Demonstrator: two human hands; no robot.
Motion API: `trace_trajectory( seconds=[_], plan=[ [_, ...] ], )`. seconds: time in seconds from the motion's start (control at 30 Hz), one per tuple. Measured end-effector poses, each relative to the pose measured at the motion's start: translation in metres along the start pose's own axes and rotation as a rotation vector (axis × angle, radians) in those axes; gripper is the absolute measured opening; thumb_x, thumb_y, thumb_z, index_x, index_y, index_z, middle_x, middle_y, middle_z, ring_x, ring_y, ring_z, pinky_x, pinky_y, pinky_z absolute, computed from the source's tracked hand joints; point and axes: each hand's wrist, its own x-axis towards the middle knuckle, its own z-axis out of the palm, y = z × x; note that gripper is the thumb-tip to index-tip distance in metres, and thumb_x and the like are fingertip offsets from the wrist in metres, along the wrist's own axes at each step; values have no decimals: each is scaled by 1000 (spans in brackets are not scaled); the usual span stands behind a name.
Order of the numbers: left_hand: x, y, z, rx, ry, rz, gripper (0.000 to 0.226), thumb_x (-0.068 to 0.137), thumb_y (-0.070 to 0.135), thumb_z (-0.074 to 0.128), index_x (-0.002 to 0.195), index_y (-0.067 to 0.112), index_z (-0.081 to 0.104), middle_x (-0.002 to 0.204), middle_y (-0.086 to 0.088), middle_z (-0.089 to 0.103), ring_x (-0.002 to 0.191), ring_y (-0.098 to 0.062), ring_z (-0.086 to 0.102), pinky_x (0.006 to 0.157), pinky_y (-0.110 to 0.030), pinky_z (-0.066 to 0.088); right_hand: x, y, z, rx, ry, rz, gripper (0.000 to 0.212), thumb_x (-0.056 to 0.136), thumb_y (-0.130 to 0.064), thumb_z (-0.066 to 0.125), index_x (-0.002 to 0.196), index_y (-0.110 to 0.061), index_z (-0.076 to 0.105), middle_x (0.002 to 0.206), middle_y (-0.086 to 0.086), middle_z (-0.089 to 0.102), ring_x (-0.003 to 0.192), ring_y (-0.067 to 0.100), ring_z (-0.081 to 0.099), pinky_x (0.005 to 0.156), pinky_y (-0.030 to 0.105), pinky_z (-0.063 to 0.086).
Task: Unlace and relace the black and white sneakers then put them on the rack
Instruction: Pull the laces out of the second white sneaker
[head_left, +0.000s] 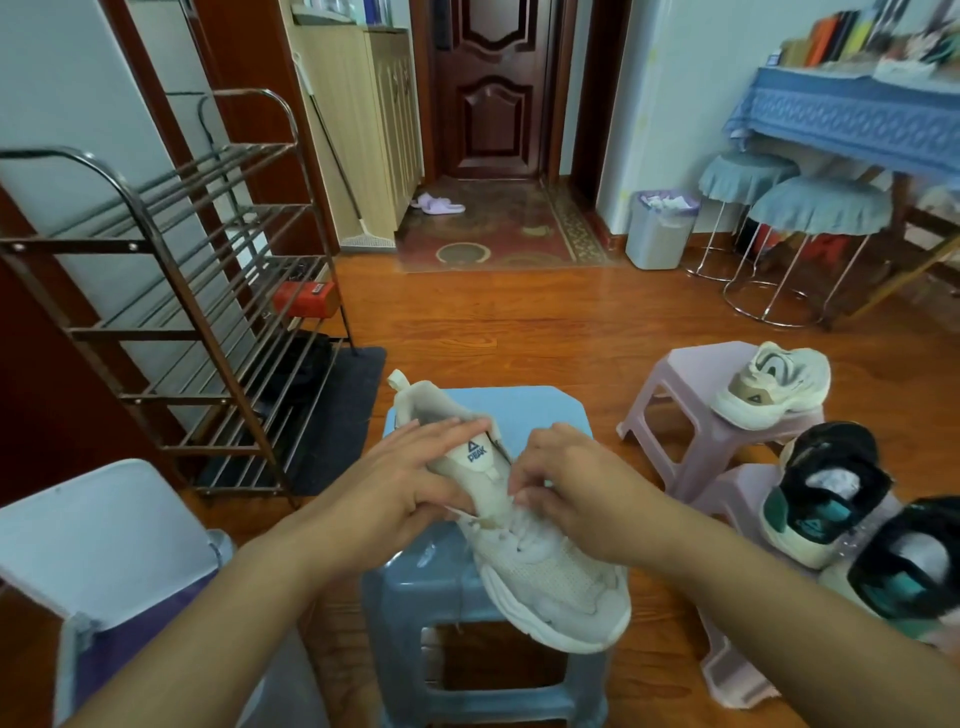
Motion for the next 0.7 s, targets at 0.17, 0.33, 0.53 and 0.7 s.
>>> trace_trajectory(
  seconds=[0.17, 0.33, 0.53, 0.7],
  plan=[
    [-2, 1, 2, 15, 5, -15, 23, 92, 22, 73, 109, 37, 77, 167, 13, 23, 155, -8, 17, 120, -57, 28, -13, 87, -43, -201, 359, 741, 13, 92, -17, 61, 100, -16, 71, 92, 4, 65, 78, 23, 64, 72, 39, 57],
    [1, 3, 5, 25, 24, -8, 19, 91, 27, 72, 107, 37, 76, 165, 9, 28, 154, -10, 21, 118, -56, 32, -1, 41, -32, -276, 478, 497, 14, 92, -17, 60, 98, -18, 72, 97, 4, 58, 86, 25, 59, 72, 40, 52],
    [-1, 4, 4, 8, -3, -20, 24, 92, 25, 73, 110, 42, 74, 166, 11, 27, 154, -10, 21, 119, -56, 28, -12, -22, 3, 7, -130, -19, 12, 92, -33, 70, 103, -35, 72, 97, -12, 51, 96, 7, 42, 82, 16, 34],
    [-8, 5, 1, 10, -17, -29, 18, 93, 33, 71, 108, 41, 75, 166, 15, 22, 155, -9, 16, 121, -54, 27, 1, 28, -17, -156, 159, 270, 11, 93, -16, 65, 90, -24, 71, 88, -8, 52, 94, 18, 54, 78, 37, 47]
  ],
)
